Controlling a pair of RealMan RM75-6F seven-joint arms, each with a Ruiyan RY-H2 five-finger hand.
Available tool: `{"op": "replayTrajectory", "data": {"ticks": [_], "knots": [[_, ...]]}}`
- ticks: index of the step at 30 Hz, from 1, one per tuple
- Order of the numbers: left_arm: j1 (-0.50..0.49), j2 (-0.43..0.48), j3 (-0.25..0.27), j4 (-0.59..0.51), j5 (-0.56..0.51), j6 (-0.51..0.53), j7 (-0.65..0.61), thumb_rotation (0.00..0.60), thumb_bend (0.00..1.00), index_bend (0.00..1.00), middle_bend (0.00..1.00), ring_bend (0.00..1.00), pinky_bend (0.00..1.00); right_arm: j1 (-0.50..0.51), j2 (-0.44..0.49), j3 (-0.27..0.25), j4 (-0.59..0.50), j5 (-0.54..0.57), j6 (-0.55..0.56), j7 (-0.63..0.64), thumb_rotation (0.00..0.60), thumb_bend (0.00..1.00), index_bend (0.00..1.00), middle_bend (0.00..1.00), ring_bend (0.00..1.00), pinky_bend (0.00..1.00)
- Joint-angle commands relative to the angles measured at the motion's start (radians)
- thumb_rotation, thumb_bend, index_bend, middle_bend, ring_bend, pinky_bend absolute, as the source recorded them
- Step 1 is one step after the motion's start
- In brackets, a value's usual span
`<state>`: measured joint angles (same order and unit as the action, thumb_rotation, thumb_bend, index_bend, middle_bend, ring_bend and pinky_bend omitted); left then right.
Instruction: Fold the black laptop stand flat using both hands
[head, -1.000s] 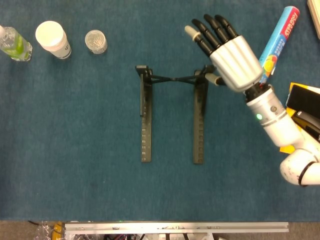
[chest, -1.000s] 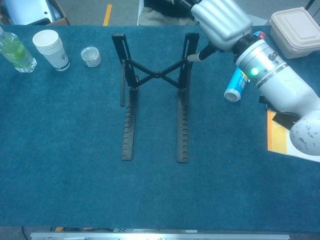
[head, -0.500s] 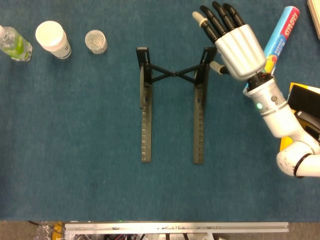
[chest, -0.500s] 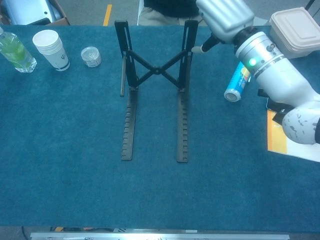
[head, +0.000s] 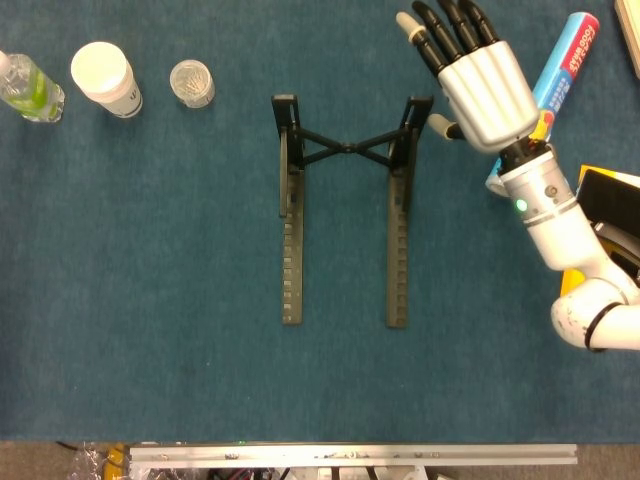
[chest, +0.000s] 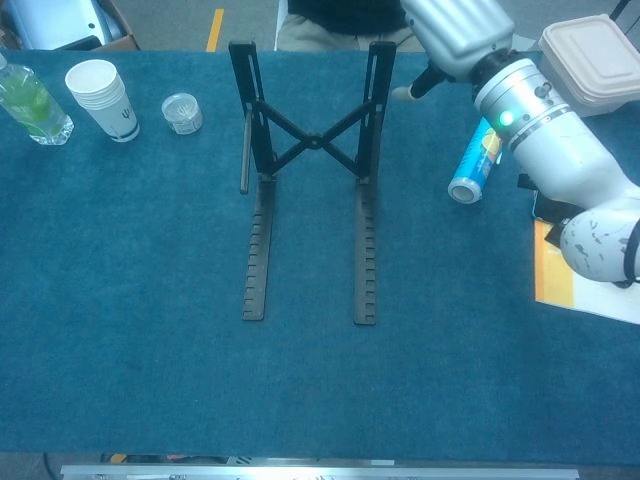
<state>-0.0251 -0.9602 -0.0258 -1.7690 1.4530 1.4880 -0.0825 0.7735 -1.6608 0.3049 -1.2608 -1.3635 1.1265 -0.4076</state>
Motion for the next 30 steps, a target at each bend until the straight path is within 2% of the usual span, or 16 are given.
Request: {"op": "replayTrajectory", "data": {"ticks": [1,7,10,16,22,24,30], "knots": [[0.000,0.001,-0.001,-0.001,0.002,0.002,0.000,0.600,0.25,0.02,0.05,0.07,0.08,-0.006,0.016,-0.008,-0.028,-0.010,0.015,0.006,0.600,0.01,0.00,0.10,0.00,0.12],[-0.002,0.003,-0.003,-0.005,0.002,0.001,0.003,0.600,0.25,0.02,0.05,0.07,0.08,-0.031,0.074,-0.027,-0.125,-0.040,0.062,-0.006,0.600,0.01,0.00,0.10,0.00,0.12],[-0.003,0.004,-0.005,-0.008,0.001,0.001,0.007,0.600,0.25,0.02,0.05,0.07,0.08,-0.056,0.120,-0.041,-0.210,-0.062,0.090,0.009,0.600,0.00,0.00,0.10,0.00,0.12],[-0.008,0.003,-0.006,-0.019,0.001,-0.005,0.021,0.600,0.25,0.02,0.05,0.07,0.08,-0.114,0.247,-0.076,-0.421,-0.088,0.112,0.092,0.600,0.00,0.00,0.10,0.00,0.12],[-0.015,-0.002,-0.004,-0.032,0.007,-0.013,0.041,0.600,0.25,0.02,0.05,0.07,0.08,-0.149,0.324,-0.109,-0.525,-0.104,0.103,0.201,0.600,0.01,0.00,0.12,0.00,0.13],[-0.017,-0.003,-0.005,-0.036,0.007,-0.014,0.046,0.600,0.25,0.02,0.05,0.07,0.08,-0.158,0.341,-0.122,-0.543,-0.110,0.095,0.246,0.600,0.01,0.00,0.14,0.00,0.16],[-0.024,-0.001,-0.007,-0.037,0.002,-0.026,0.043,0.600,0.25,0.02,0.05,0.07,0.08,-0.163,0.380,-0.154,-0.586,-0.106,0.033,0.396,0.600,0.09,0.06,0.20,0.06,0.36]]}}
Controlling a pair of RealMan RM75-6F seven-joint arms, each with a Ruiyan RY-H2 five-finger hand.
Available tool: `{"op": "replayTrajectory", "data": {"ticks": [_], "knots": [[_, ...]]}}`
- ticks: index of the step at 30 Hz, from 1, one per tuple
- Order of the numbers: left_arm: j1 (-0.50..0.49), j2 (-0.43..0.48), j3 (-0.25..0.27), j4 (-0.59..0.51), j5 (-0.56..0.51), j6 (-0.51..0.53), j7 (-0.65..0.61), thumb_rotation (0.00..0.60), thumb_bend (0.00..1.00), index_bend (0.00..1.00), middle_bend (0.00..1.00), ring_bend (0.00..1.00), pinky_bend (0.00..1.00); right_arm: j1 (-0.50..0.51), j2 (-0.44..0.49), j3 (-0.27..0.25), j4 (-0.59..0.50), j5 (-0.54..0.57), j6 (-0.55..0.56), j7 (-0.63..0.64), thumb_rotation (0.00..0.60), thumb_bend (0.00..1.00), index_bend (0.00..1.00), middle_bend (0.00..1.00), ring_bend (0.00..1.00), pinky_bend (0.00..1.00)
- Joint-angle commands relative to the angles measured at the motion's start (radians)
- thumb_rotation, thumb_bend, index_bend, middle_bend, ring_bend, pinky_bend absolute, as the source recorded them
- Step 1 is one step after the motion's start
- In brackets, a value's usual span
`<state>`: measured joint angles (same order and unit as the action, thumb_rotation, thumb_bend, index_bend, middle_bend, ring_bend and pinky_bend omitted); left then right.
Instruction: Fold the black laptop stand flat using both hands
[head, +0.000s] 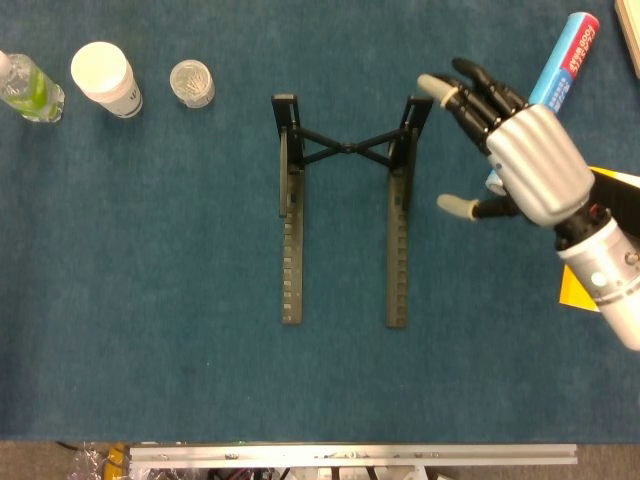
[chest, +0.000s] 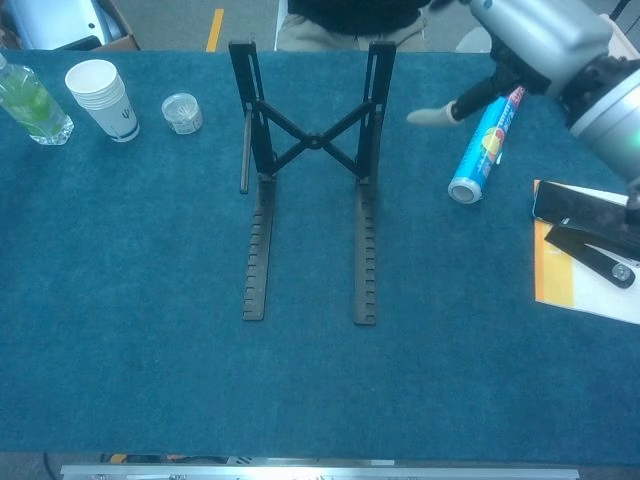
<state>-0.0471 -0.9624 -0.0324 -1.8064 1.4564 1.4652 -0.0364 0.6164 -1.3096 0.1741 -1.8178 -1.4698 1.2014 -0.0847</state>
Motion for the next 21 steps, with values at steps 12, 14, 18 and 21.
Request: {"op": "replayTrajectory", "data": {"ticks": [12,14,18,21], "knots": [[0.004,0.006,0.004,0.012,-0.007,-0.002,-0.025,0.600,0.25,0.02,0.05,0.07,0.08,0.052,-0.016,-0.033,0.028,0.058,-0.208,0.250,0.600,0.11,0.08,0.23,0.08,0.37],[0.006,0.006,0.004,0.016,-0.009,0.000,-0.030,0.600,0.26,0.02,0.05,0.07,0.08,0.069,-0.041,-0.030,0.060,0.070,-0.241,0.281,0.600,0.11,0.08,0.24,0.09,0.37],[0.011,0.007,0.004,0.023,-0.010,0.005,-0.040,0.600,0.25,0.02,0.05,0.07,0.08,0.096,-0.084,-0.025,0.117,0.082,-0.290,0.331,0.600,0.11,0.09,0.24,0.09,0.37],[0.016,0.009,0.004,0.028,-0.013,0.011,-0.047,0.600,0.25,0.02,0.05,0.07,0.08,0.110,-0.108,-0.024,0.151,0.088,-0.315,0.361,0.600,0.11,0.09,0.24,0.09,0.37]]}}
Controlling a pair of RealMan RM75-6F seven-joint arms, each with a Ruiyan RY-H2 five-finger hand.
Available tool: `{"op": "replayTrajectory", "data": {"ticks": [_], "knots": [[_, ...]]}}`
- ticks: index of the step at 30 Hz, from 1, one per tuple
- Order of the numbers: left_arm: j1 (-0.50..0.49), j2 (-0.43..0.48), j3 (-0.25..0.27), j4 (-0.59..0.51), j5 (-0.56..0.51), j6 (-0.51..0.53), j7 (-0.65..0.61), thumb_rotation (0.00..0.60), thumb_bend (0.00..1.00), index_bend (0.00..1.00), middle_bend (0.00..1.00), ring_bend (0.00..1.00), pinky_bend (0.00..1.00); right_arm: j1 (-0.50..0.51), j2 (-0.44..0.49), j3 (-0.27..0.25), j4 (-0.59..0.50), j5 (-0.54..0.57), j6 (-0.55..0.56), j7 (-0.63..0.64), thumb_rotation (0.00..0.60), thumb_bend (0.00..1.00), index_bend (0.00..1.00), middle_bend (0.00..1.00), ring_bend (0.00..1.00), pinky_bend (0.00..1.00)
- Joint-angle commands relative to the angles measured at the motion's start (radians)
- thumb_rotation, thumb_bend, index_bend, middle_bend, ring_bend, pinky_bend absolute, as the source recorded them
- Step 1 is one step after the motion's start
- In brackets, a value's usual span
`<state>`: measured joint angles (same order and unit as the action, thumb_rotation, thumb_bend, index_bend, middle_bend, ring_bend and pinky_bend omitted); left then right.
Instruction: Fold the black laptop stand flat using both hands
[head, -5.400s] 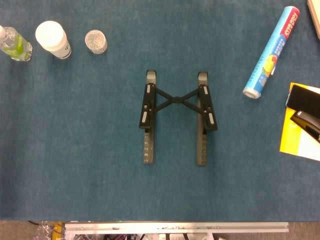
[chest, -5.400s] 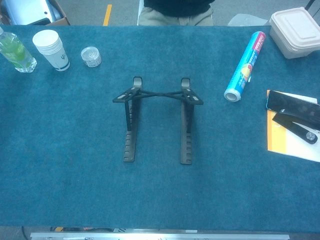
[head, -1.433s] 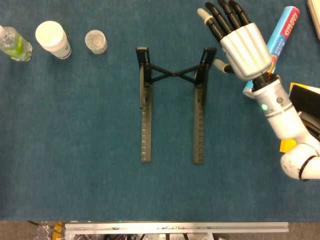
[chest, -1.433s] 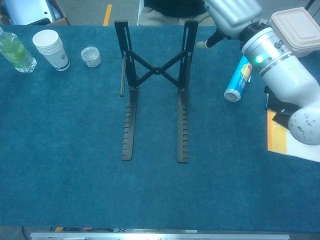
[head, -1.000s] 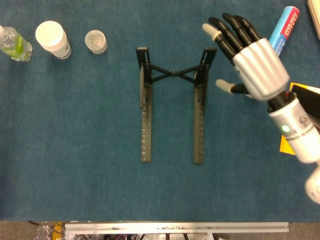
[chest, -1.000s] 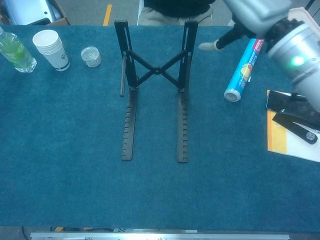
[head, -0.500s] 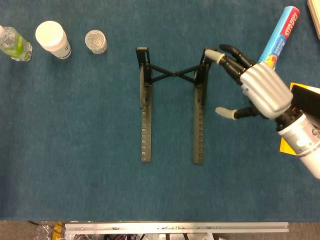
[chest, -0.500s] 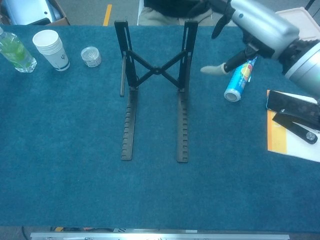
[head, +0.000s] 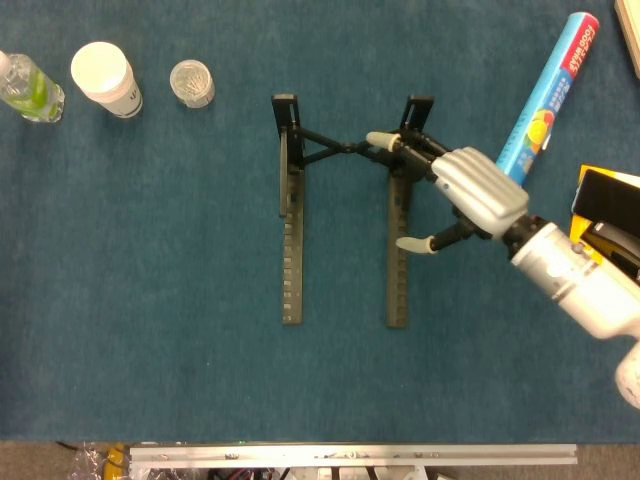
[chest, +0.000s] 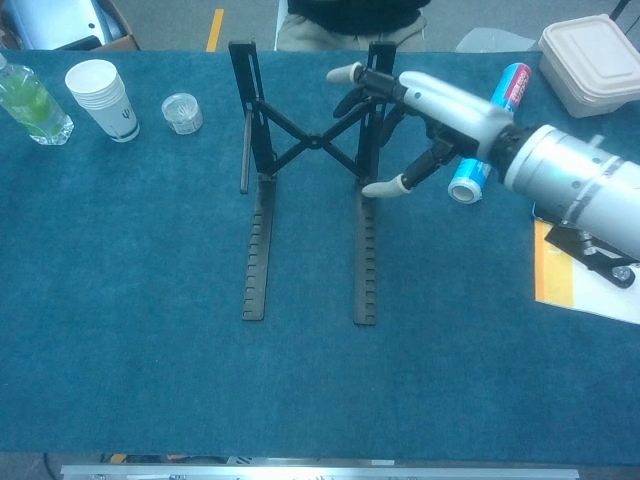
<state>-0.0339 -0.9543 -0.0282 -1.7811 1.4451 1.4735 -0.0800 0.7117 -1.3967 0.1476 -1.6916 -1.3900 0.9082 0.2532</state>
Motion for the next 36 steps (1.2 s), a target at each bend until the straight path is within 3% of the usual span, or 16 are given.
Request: {"op": "replayTrajectory", "data": {"ticks": [1,36], "knots": [[0.004,0.001,0.000,0.004,-0.003,0.003,-0.006,0.600,0.25,0.02,0.05,0.07,0.08,0.019,-0.028,0.003,0.036,0.011,-0.031,0.035,0.600,0.11,0.09,0.24,0.10,0.37],[-0.004,-0.009,0.001,0.016,-0.011,-0.021,-0.001,0.600,0.25,0.02,0.05,0.07,0.08,0.035,-0.082,-0.024,0.191,0.066,-0.141,0.112,0.600,0.11,0.09,0.27,0.12,0.37]]}}
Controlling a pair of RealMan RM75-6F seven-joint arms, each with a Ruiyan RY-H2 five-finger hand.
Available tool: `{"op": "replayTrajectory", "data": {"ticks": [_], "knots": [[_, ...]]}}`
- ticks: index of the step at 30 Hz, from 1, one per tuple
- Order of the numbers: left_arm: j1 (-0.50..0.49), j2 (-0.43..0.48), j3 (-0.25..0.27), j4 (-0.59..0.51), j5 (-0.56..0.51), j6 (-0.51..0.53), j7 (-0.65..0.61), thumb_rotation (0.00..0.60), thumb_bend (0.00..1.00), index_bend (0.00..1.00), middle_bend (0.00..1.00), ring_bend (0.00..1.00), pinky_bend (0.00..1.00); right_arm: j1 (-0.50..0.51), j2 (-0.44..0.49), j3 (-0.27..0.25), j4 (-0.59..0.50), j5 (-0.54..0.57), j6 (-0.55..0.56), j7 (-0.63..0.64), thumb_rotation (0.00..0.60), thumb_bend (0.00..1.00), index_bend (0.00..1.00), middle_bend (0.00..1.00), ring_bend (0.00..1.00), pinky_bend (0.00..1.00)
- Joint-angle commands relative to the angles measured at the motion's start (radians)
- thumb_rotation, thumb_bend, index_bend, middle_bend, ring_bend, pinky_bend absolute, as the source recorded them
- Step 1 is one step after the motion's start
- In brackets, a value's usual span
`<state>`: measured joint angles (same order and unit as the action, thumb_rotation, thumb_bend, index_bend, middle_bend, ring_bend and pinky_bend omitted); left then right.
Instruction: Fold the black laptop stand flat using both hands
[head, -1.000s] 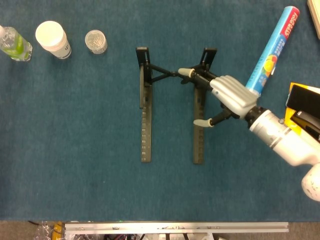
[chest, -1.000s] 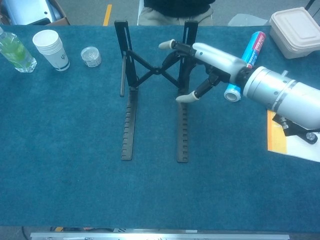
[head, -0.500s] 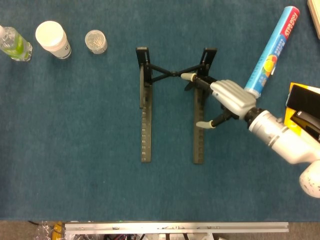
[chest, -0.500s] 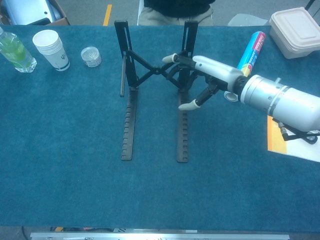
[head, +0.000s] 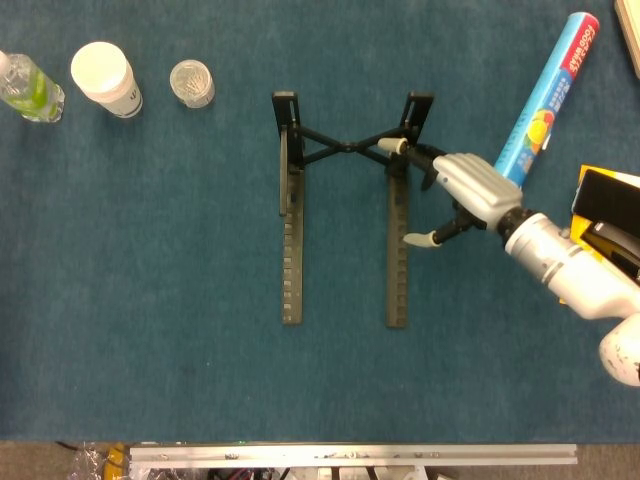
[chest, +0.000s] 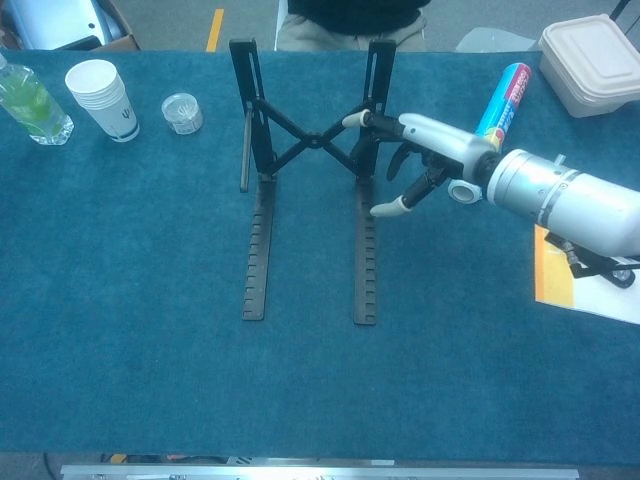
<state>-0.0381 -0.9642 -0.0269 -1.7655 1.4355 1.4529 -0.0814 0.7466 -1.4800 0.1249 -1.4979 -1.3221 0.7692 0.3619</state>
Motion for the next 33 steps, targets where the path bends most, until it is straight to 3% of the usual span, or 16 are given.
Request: {"op": "replayTrajectory", "data": {"ticks": [1,9,19,33], "knots": [[0.000,0.002,0.000,0.000,-0.002,-0.001,0.001,0.600,0.25,0.02,0.05,0.07,0.08,-0.001,0.004,-0.002,-0.008,-0.007,-0.002,0.007,0.600,0.11,0.09,0.27,0.12,0.37],[-0.022,0.022,-0.004,-0.001,0.014,-0.024,0.009,0.600,0.25,0.02,0.06,0.07,0.08,-0.029,0.079,-0.020,-0.103,-0.071,0.042,0.041,0.600,0.11,0.09,0.27,0.12,0.37],[-0.124,0.082,0.011,-0.038,0.121,-0.156,-0.082,0.600,0.25,0.07,0.09,0.07,0.08,-0.099,0.262,-0.034,-0.299,-0.200,0.197,0.092,0.600,0.11,0.09,0.27,0.12,0.37],[-0.400,0.164,0.049,-0.108,0.339,-0.440,-0.592,0.600,0.25,0.10,0.11,0.08,0.08,-0.191,0.402,-0.035,-0.422,-0.268,0.377,0.040,0.600,0.11,0.09,0.27,0.12,0.38]]}}
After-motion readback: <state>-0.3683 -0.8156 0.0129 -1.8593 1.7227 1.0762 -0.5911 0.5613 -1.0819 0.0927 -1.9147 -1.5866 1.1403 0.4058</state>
